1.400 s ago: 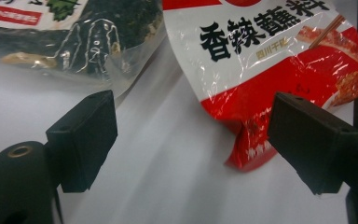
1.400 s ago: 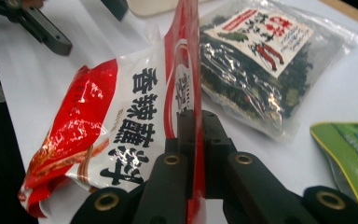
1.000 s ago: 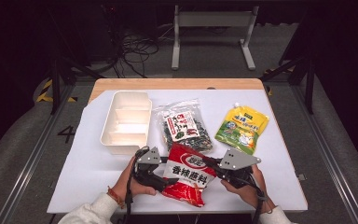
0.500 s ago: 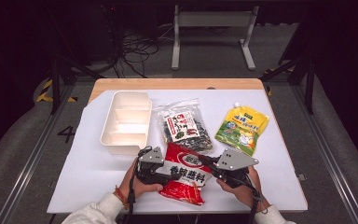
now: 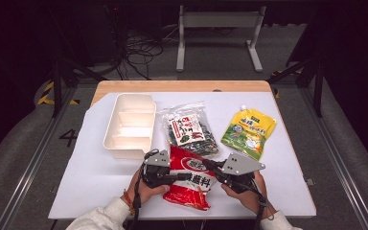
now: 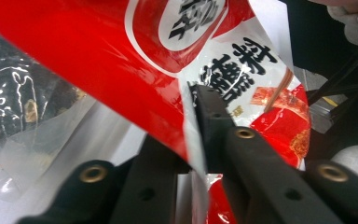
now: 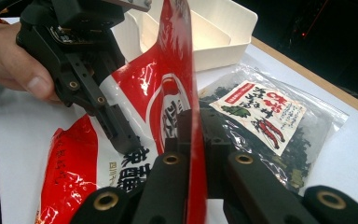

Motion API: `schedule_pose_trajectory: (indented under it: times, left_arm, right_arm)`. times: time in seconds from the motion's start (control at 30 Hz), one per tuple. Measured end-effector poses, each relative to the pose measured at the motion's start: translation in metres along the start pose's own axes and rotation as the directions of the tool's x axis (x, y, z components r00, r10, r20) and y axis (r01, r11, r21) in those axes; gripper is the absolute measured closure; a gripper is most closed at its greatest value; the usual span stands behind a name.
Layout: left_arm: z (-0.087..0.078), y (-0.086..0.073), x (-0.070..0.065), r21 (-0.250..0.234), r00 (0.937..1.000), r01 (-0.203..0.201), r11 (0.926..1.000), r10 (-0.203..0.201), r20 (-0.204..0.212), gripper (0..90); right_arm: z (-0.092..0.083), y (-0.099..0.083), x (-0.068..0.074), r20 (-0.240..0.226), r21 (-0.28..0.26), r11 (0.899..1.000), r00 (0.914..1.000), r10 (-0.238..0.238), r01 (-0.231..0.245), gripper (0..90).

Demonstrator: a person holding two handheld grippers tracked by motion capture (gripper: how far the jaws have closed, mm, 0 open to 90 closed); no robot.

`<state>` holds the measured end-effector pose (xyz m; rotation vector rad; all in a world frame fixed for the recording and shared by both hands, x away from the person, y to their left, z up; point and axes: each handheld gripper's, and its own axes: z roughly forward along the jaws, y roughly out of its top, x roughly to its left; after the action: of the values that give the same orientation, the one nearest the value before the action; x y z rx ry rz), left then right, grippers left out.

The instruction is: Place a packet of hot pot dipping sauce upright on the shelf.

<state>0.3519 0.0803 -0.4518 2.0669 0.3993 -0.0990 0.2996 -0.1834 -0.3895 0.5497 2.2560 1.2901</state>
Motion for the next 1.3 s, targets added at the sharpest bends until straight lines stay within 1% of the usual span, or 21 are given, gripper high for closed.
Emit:
schedule_pose_trajectory:
  times: [0.1,0.2,0.27,0.33,0.4,0.47,0.5,0.53,0.57,0.6,0.7,0.77,0.8,0.87,0.9,0.97,1.03,1.07,1.17,1.2,1.3]
  left_arm:
    - [-0.002,-0.001,-0.001,-0.008,1.0,0.007,0.9999,-0.007,-0.003,89.5]
    - [-0.004,-0.003,-0.002,-0.019,0.9996,0.024,0.9995,-0.024,0.013,89.5]
    - [-0.005,-0.003,-0.003,-0.019,0.9995,0.029,0.9994,-0.029,0.007,89.6]
    - [-0.006,-0.003,-0.005,-0.019,0.9997,0.024,0.9995,-0.024,0.004,89.5]
    - [-0.007,-0.002,-0.006,-0.022,0.9999,0.014,0.9997,-0.014,-0.002,89.6]
    - [-0.007,-0.002,-0.007,-0.021,0.9999,0.013,0.9997,-0.013,0.002,89.6]
    - [-0.007,-0.002,-0.007,-0.025,0.9999,0.014,0.9996,-0.014,-0.001,89.6]
    - [-0.007,-0.002,-0.007,-0.025,0.9999,0.014,0.9996,-0.014,-0.001,89.6]
    - [-0.007,-0.002,-0.007,-0.025,0.9999,0.012,0.9996,-0.012,0.0,89.6]
    - [-0.008,-0.003,-0.007,-0.028,0.9999,0.012,0.9995,-0.012,0.001,89.6]
    - [-0.011,-0.002,-0.009,-0.045,1.0,-0.006,0.999,0.007,0.007,89.7]
    - [-0.016,0.0,-0.012,-0.064,0.9991,-0.037,0.9973,0.038,0.016,89.7]
    - [-0.018,0.001,-0.012,-0.079,0.9991,-0.038,0.9961,0.039,0.019,89.7]
    - [-0.024,0.002,-0.013,-0.104,0.9991,-0.038,0.9938,0.04,0.016,89.7]
    - [-0.026,0.003,-0.013,-0.116,0.999,-0.037,0.9925,0.04,0.021,89.7]
    - [-0.03,0.003,-0.013,-0.124,0.999,-0.036,0.9917,0.039,0.022,89.8]
    - [-0.033,0.003,-0.013,-0.129,0.9985,-0.036,0.9909,0.041,0.036,89.8]
    - [-0.034,0.004,-0.014,-0.128,0.9986,-0.043,0.9909,0.046,0.027,89.8]
    - [-0.037,0.006,-0.015,-0.133,0.9983,-0.052,0.9898,0.055,0.02,89.8]
    - [-0.04,0.008,-0.017,-0.139,0.9982,-0.058,0.9886,0.06,0.01,89.8]
    - [-0.046,0.011,-0.015,-0.156,0.9984,-0.056,0.9861,0.055,-0.011,89.8]
  right_arm:
    - [-0.001,0.0,0.0,0.005,-0.005,1.0,1.0,0.006,-0.006,86.6]
    - [-0.002,0.001,0.001,0.023,-0.005,1.0,0.9997,0.013,-0.012,77.5]
    - [-0.004,0.0,0.002,0.007,-0.007,1.0,0.9998,0.019,-0.019,73.8]
    - [-0.007,0.0,0.002,0.024,-0.007,1.0,0.9995,0.021,-0.021,64.3]
    - [-0.012,0.001,0.001,0.025,-0.021,0.999,0.999,0.038,-0.037,61.0]
    - [-0.016,0.001,-0.001,0.041,-0.027,0.998,0.9979,0.051,-0.049,48.3]
    - [-0.018,0.002,-0.002,0.043,-0.029,0.998,0.9971,0.063,-0.062,46.0]
    - [-0.022,0.001,-0.004,0.039,-0.036,0.997,0.9963,0.076,-0.075,40.5]
    - [-0.022,0.001,-0.004,0.039,-0.036,0.997,0.9963,0.076,-0.075,40.5]
    - [-0.025,0.001,-0.004,0.049,-0.036,0.996,0.9956,0.08,-0.078,36.1]
    - [-0.04,-0.005,-0.004,0.04,-0.038,0.996,0.9954,0.087,-0.085,33.7]
    - [-0.052,-0.01,-0.005,0.029,-0.029,0.995,0.995,0.095,-0.095,37.4]
    - [-0.059,-0.012,-0.006,0.013,-0.018,0.993,0.9933,0.115,-0.115,36.1]
    - [-0.072,-0.018,-0.008,0.023,-0.034,0.987,0.9874,0.157,-0.156,34.4]
    - [-0.076,-0.021,-0.008,0.026,-0.038,0.985,0.9857,0.167,-0.166,34.1]
    - [-0.085,-0.03,-0.008,0.042,-0.026,0.982,0.981,0.189,-0.188,32.3]
    - [-0.088,-0.043,-0.008,0.058,0.018,0.975,0.9736,0.221,-0.222,31.5]
    - [-0.088,-0.048,-0.009,0.063,0.031,0.972,0.971,0.231,-0.233,31.4]
    - [-0.086,-0.065,-0.011,0.054,0.072,0.955,0.9571,0.285,-0.288,30.4]
    - [-0.086,-0.065,-0.011,0.054,0.072,0.955,0.9571,0.285,-0.288,30.4]
    - [-0.086,-0.074,-0.014,0.07,0.099,0.949,0.9531,0.295,-0.3,29.9]
